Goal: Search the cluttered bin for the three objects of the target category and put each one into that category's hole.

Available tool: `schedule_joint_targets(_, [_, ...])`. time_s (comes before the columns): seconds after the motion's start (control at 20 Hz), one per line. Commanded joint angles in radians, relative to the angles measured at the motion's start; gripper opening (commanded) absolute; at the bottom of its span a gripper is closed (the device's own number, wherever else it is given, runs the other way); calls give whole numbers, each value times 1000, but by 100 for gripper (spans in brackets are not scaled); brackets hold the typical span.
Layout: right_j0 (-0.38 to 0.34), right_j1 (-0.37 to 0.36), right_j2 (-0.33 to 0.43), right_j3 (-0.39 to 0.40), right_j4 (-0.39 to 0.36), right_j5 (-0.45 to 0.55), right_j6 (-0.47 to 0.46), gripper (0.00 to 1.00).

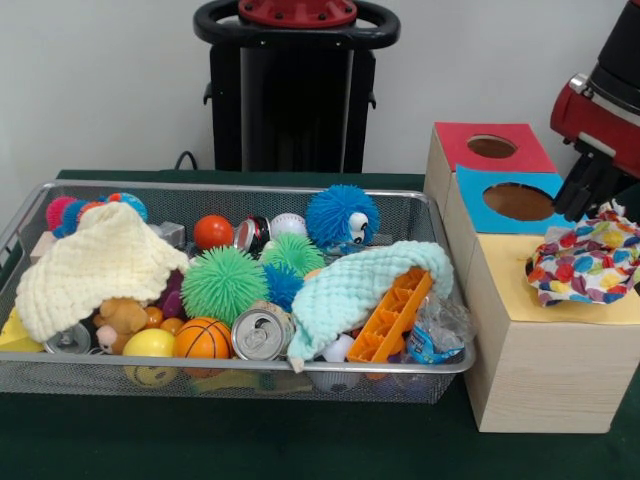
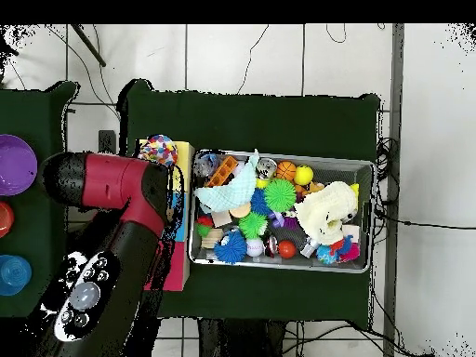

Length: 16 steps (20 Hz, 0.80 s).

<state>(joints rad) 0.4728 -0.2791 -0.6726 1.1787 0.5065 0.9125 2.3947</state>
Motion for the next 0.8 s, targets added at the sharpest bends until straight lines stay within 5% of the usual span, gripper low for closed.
schedule_joint_targets(0.05, [-15,33,53,-13,-2,111,270,0])
schedule_joint_targets(0.8, [-16,34,47,-15,-5,119,274,0])
